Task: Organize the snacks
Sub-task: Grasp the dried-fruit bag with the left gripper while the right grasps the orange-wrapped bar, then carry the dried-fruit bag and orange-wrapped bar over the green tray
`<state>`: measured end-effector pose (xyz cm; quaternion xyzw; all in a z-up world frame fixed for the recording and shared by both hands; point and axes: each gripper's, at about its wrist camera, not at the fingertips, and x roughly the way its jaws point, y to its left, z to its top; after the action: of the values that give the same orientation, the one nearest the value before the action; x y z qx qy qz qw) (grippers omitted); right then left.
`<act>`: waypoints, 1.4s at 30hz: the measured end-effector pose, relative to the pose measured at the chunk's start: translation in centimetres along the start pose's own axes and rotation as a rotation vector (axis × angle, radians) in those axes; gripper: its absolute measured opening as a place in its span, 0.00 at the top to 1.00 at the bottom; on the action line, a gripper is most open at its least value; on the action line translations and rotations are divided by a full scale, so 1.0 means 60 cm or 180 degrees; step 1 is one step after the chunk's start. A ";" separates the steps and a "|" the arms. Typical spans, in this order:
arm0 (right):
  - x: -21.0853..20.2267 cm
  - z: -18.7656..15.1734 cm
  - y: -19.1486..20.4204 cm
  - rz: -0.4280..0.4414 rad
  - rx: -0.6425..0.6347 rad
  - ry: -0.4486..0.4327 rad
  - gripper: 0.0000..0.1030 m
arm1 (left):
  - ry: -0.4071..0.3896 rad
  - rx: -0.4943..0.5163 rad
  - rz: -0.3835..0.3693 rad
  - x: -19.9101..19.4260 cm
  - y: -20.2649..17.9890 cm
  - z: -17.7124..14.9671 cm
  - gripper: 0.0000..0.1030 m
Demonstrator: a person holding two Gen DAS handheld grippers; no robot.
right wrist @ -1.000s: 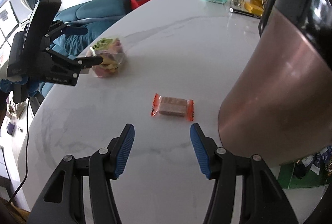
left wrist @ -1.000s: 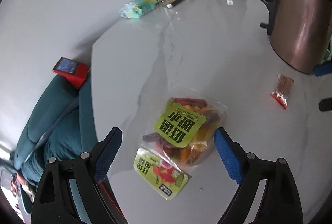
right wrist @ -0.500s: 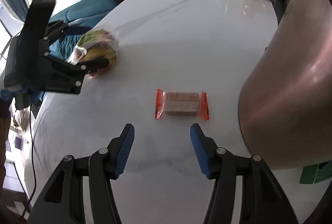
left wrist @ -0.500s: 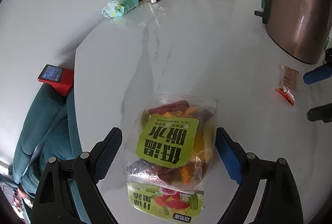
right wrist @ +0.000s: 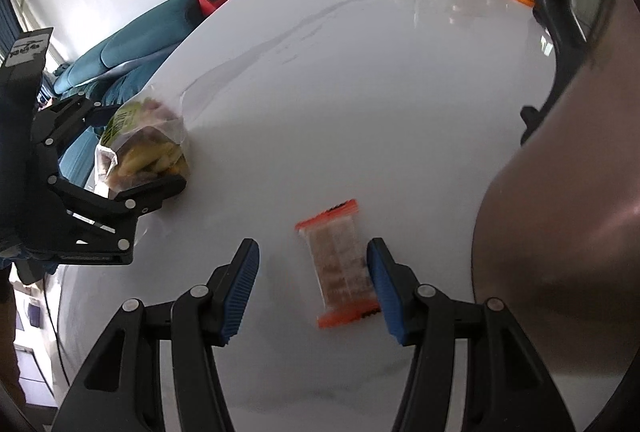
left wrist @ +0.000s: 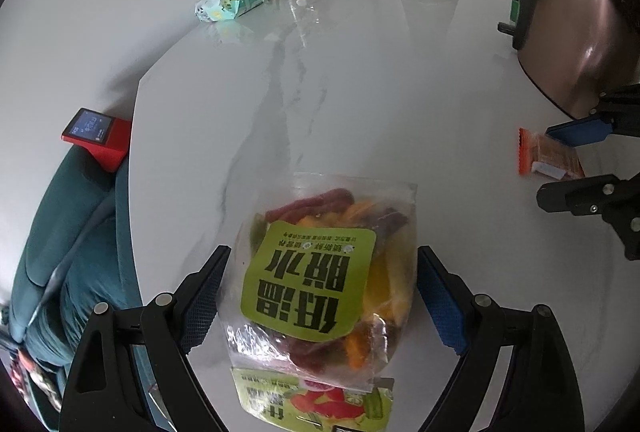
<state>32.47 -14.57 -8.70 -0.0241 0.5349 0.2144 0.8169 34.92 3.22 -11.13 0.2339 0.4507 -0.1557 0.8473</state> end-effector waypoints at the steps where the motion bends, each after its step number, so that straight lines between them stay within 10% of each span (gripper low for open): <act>1: 0.001 0.001 0.001 -0.0020 -0.0023 -0.0002 0.39 | -0.0002 -0.0020 -0.0009 0.001 0.001 0.000 0.18; 9: 0.012 0.000 0.025 -0.0322 -0.0405 0.0002 0.41 | -0.0008 -0.0161 -0.0058 0.010 0.015 0.003 0.29; 13: 0.005 -0.004 0.030 -0.0346 -0.0477 -0.0039 1.00 | -0.0021 -0.0228 -0.0060 0.008 0.017 0.001 0.35; 42: -0.159 -0.066 0.094 0.0213 -0.0962 -0.0305 1.00 | -0.0087 -0.0670 0.0317 -0.132 -0.006 -0.067 0.44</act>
<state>23.76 -13.60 -0.88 -0.1187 0.4575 0.3204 0.8209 27.66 5.46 -6.52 0.1636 0.4408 -0.0684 0.8799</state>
